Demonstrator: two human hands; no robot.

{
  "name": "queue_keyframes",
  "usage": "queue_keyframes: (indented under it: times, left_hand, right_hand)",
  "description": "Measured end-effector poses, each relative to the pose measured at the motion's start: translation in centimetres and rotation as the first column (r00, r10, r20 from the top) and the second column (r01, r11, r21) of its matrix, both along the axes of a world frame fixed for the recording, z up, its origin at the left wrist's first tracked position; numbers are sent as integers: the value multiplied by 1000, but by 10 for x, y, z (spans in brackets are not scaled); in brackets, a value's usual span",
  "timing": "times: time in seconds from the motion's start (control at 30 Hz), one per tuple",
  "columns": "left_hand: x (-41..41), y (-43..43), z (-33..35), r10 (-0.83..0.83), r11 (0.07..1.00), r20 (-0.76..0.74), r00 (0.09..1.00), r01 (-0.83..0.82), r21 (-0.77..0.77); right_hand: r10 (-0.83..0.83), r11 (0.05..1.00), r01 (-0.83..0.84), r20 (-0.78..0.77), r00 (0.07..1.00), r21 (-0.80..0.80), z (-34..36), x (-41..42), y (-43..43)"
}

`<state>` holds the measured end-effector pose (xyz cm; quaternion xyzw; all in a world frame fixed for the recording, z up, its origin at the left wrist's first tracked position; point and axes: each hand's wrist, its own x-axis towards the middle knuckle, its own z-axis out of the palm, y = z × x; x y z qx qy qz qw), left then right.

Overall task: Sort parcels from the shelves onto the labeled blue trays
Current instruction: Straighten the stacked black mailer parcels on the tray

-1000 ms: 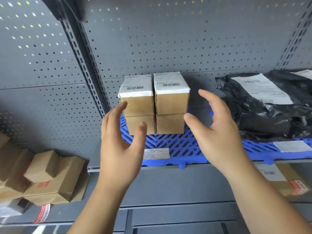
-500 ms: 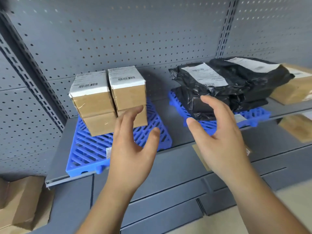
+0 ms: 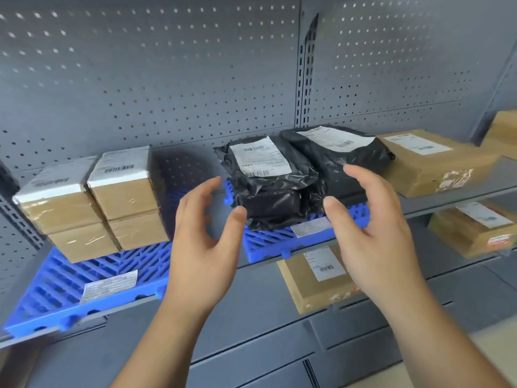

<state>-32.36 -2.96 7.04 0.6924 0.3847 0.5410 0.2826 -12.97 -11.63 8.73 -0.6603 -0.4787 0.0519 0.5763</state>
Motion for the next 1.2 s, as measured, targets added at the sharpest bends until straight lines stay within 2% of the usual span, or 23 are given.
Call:
queue_keyframes:
  times: [0.2,0.43,0.57,0.7,0.93,1.03,1.13,1.2]
  left_hand:
    - [57,-15,5,89,995,-23,996,-87,53]
    - [84,-16,5,205,975,-91,974,-195,109]
    - [84,-8,7,270,961,-27,963,-267,65]
    - [74,11,3,321,946,26,947,-322,27]
    - [63,60,1,314,950,63,947,-313,-21]
    - [62,81,4,276,958,164,947,-257,-130]
    - [62,101,2,245,941,350,904,-135,-311]
    - [64,111,-1,242,922,401,884,-80,-379]
  right_hand:
    - [10,999,-10,-10,1000,-35,-2,78,-16]
    - [82,996,-83,-39,996,-19,-5,127,-11]
    - [114,993,-114,-79,990,-1,-5,147,5]
    - [75,997,-77,-199,977,-1,-6,163,29]
    - [15,1000,-12,-264,964,16,-2,181,72]
    - [24,998,-3,-346,938,61,-3,189,89]
    - [79,995,-36,-481,873,98,-6,197,103]
    - [86,994,-31,-550,831,108,-11,205,114]
